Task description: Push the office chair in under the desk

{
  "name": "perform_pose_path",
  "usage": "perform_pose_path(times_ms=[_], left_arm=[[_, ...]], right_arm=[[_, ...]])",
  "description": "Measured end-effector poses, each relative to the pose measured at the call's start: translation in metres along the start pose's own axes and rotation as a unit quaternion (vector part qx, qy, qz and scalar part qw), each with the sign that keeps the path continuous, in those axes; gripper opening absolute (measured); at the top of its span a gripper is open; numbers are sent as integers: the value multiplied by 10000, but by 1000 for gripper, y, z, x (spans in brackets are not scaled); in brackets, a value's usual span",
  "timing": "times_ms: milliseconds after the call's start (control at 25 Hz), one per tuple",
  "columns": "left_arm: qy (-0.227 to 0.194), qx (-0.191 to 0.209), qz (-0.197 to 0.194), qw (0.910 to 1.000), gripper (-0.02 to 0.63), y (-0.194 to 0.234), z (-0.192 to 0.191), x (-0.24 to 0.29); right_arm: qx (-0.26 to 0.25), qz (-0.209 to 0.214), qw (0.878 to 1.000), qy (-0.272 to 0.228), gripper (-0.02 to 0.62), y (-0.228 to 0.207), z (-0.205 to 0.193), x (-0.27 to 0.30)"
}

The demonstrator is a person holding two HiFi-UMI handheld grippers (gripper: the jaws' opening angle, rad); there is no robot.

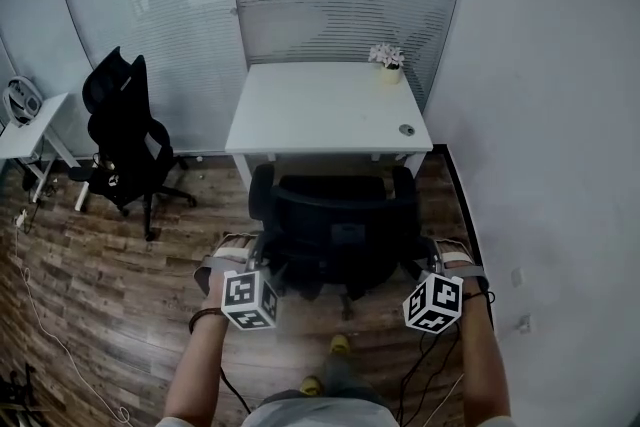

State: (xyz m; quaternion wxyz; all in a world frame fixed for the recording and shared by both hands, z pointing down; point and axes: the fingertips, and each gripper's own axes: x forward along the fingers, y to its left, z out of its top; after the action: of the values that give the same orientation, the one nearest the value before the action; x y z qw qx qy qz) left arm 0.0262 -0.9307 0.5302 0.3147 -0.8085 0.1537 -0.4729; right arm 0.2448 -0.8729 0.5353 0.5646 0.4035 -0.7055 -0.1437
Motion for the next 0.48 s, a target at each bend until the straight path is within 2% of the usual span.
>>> perform_pose_path(times_ms=[480], left_arm=[[138,-165,-2,9998,204,47,-2,45]], right_arm=[[-63,-37,9999,-123,201,-49,-5,43]])
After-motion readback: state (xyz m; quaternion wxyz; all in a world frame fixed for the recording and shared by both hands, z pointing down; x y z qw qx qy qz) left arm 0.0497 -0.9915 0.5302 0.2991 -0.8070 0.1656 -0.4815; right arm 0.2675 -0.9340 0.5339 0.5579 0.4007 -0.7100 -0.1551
